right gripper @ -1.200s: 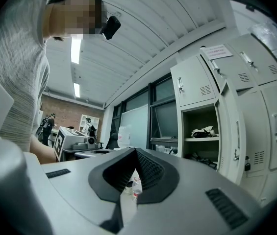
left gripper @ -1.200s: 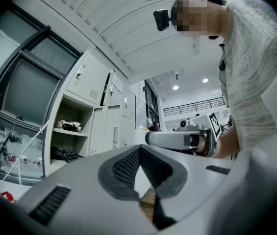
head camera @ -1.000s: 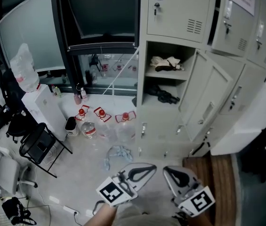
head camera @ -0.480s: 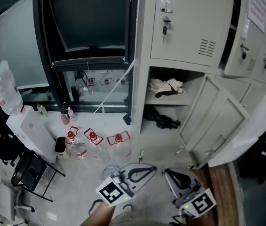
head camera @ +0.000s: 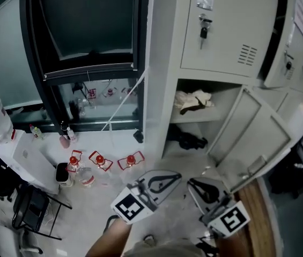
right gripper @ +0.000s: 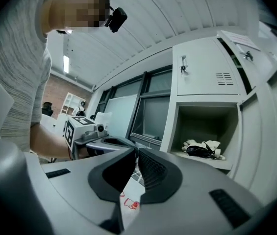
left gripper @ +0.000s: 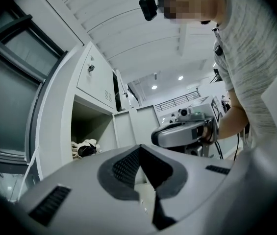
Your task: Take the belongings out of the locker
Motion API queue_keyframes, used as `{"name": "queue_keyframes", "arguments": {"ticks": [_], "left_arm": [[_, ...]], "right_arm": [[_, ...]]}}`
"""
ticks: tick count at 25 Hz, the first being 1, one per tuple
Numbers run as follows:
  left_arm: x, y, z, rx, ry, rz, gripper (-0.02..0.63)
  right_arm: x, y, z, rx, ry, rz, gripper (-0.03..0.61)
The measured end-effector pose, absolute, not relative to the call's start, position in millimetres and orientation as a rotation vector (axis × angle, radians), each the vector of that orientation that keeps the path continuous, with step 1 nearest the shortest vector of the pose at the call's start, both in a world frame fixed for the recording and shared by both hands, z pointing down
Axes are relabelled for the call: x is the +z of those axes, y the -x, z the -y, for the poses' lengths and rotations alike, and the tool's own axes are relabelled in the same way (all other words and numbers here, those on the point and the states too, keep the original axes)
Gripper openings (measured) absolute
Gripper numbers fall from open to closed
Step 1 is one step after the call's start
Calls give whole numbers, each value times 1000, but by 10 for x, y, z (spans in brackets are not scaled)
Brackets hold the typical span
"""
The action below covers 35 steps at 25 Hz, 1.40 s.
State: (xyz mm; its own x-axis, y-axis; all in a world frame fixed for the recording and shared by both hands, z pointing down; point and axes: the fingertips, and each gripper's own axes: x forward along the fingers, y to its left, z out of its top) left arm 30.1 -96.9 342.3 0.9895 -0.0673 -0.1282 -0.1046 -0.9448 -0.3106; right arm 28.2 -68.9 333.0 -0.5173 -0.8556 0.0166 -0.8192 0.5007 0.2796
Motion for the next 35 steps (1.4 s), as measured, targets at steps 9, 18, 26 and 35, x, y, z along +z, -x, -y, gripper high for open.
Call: {"name": "queue_keyframes", "arguments": {"ticks": [9, 18, 26, 35], "left_arm": [[3339, -396, 1388, 113, 2762, -185, 3], [3063, -563, 1933, 79, 2676, -398, 3], [3095, -543, 2162, 128, 2715, -496, 3], [3193, -602, 2274, 151, 2771, -528, 4]], "right_arm": [[3075, -482, 1136, -496, -1317, 2454, 6], [3029, -665, 1706, -540, -1176, 2308, 48], [2902, -757, 2178, -546, -1025, 2208, 232], [2863, -998, 2741, -520, -1004, 2079, 258]]}}
